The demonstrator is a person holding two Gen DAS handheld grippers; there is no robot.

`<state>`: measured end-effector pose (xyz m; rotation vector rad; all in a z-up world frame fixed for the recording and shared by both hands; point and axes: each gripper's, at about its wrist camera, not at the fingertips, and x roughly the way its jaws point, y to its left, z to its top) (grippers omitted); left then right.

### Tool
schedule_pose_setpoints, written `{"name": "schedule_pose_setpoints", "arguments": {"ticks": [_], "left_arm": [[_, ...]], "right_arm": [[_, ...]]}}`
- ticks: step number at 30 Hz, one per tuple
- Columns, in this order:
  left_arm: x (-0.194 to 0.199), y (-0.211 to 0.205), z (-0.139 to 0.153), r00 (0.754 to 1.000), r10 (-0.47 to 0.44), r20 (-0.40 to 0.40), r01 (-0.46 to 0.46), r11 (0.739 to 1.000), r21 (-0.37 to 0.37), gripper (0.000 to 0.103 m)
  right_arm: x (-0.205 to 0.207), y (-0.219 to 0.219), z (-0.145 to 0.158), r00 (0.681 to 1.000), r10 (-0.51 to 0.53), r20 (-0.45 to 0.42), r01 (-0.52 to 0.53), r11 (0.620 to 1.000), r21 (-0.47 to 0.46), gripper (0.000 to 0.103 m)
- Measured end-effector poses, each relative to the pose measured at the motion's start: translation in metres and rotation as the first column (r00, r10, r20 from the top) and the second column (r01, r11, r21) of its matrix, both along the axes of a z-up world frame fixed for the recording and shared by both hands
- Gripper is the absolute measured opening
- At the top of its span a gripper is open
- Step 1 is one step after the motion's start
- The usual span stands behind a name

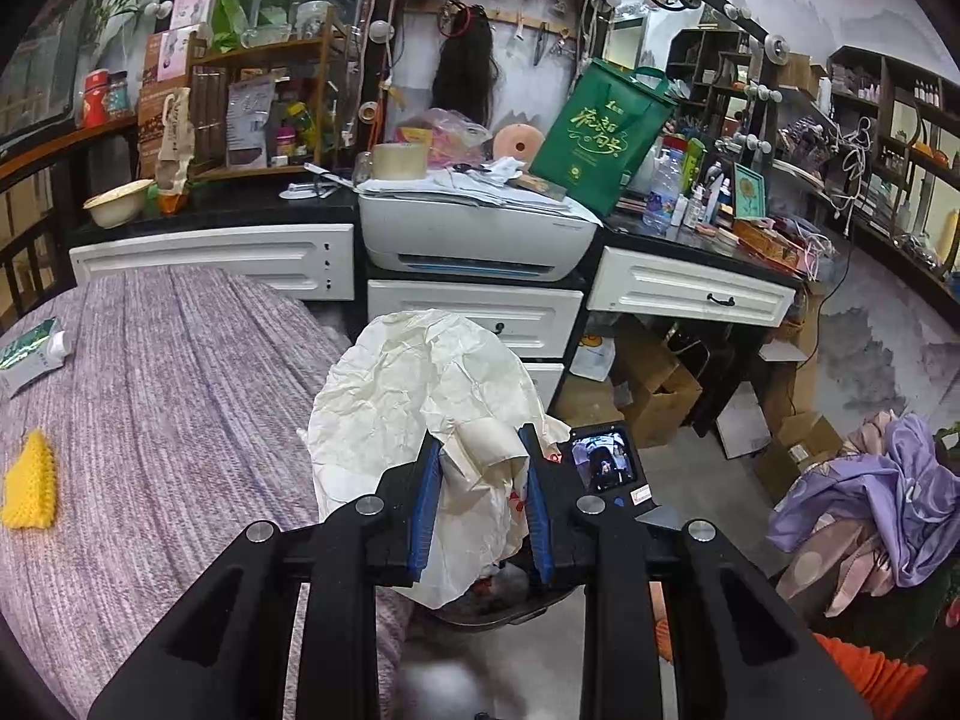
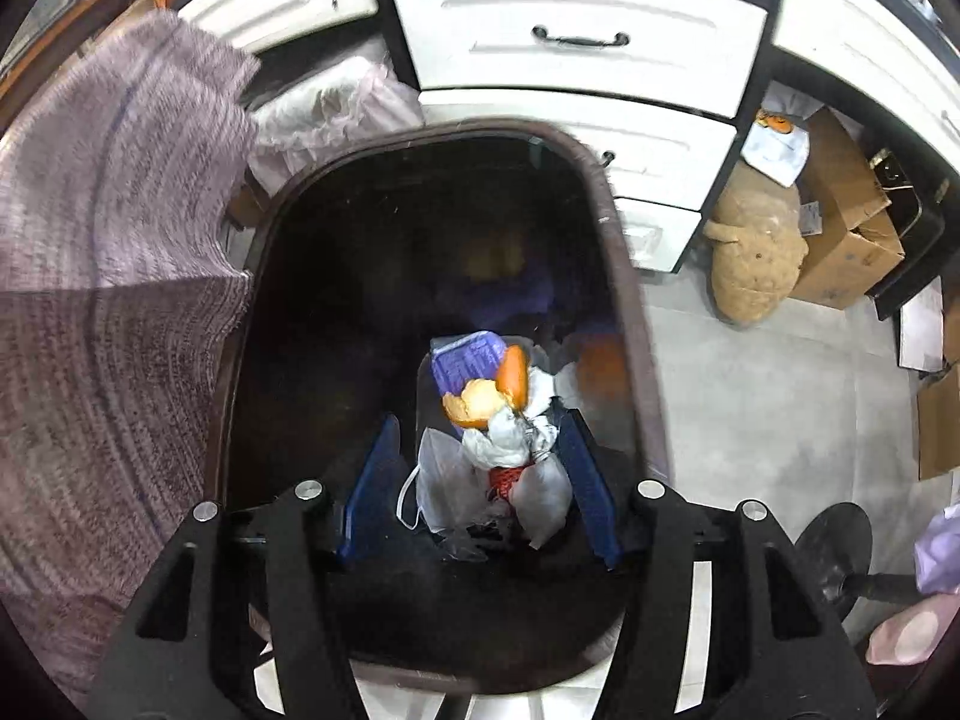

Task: Collect trash
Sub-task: 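Carry the peel and paper over the bin and release them from both tools, then move both open tools back over the table toward the yellow mesh net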

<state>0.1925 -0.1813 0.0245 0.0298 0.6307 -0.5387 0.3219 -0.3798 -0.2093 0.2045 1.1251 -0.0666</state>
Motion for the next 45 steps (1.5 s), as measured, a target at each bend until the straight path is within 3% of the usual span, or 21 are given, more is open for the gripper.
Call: {"name": "schedule_pose_setpoints", "arguments": {"ticks": [12, 19, 23, 34, 36, 41, 45], "left_arm": [[0.013, -0.057, -0.026, 0.993, -0.099, -0.069, 0.101, 0.995, 0.026, 0.026], [0.033, -0.082, -0.054, 0.982, -0.112, -0.152, 0.121, 0.991, 0.049, 0.026], [0.043, -0.094, -0.075, 0.971, -0.118, -0.209, 0.135, 0.988, 0.069, 0.026], [0.058, -0.119, -0.118, 0.963, -0.086, -0.257, 0.135, 0.974, 0.182, 0.029], [0.062, -0.12, -0.124, 0.959, -0.082, -0.27, 0.136, 0.973, 0.188, 0.037], [0.063, -0.119, -0.13, 0.96, -0.062, -0.272, 0.124, 0.969, 0.215, 0.073], [0.054, -0.12, -0.128, 0.96, -0.085, -0.267, 0.145, 0.965, 0.216, 0.086]], "right_arm": [[-0.059, -0.054, 0.067, 0.972, -0.138, 0.191, 0.141, 0.99, 0.0, 0.056], [-0.079, -0.083, 0.093, 0.947, -0.196, 0.252, 0.198, 0.98, 0.02, 0.056], [-0.087, -0.099, 0.098, 0.935, -0.236, 0.266, 0.237, 0.971, 0.028, 0.056], [-0.091, -0.117, 0.092, 0.929, -0.275, 0.248, 0.271, 0.961, 0.051, 0.056], [-0.09, -0.118, 0.091, 0.929, -0.275, 0.245, 0.271, 0.961, 0.052, 0.056], [-0.089, -0.116, 0.093, 0.929, -0.274, 0.249, 0.269, 0.962, 0.053, 0.056], [-0.089, -0.119, 0.094, 0.925, -0.285, 0.251, 0.28, 0.958, 0.056, 0.057]]}}
